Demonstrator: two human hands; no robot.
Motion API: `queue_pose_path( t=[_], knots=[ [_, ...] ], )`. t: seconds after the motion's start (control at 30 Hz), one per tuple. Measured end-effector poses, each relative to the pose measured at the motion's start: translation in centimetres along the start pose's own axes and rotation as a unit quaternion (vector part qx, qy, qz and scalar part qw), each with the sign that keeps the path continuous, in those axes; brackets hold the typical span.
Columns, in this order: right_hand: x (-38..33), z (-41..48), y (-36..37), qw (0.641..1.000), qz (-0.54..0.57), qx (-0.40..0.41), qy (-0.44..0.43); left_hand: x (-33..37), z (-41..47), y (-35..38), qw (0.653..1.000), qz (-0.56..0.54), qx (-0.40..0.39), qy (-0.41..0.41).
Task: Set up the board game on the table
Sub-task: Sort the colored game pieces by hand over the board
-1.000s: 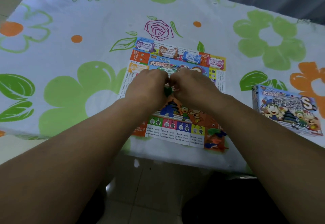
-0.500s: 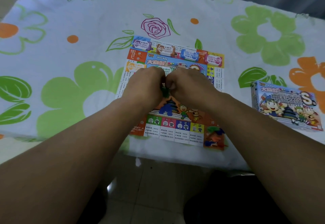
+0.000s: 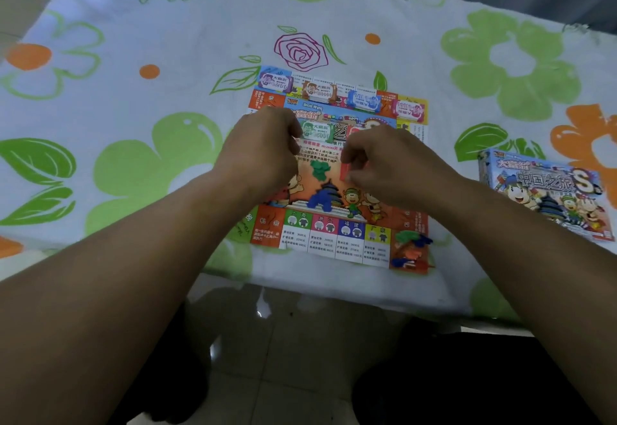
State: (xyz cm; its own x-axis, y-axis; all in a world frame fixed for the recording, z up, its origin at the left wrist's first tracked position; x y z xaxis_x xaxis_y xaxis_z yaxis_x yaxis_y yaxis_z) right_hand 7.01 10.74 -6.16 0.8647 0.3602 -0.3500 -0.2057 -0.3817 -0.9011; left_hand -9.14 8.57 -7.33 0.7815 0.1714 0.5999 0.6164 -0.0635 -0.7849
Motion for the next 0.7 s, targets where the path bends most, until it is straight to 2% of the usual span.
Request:
queue_pose_path(
  t=[0.2,0.43,0.7],
  knots=[
    [-1.2,-1.7,2.5,0.997,-0.034,-0.070,-0.012,1.4,-2.0,2.7,0.992,0.044,-0.098,0.068],
    [-2.2,-1.8,3.9,0.997,-0.039,-0.059,-0.043,1.6,-2.6,4.0,0.987,0.059,-0.107,0.109],
    [-2.0,-1.3,4.0,0.998,-0.036,-0.045,-0.030,1.3,-2.3,4.2,0.992,0.042,-0.086,0.086]
  ],
)
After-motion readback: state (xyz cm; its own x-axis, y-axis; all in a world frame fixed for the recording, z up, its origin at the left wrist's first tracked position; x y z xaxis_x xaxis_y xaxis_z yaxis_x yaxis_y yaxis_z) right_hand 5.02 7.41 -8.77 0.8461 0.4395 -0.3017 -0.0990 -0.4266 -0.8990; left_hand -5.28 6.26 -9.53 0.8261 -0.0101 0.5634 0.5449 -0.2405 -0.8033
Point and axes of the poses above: each hand's wrist, its own z-axis towards the middle knuckle, its own y-axis out of the palm, x = y × z, the point moved 7 cm from there along z, towards the middle knuckle, and after that the axes turned 4 degrees about y, right-handed, at the moved point
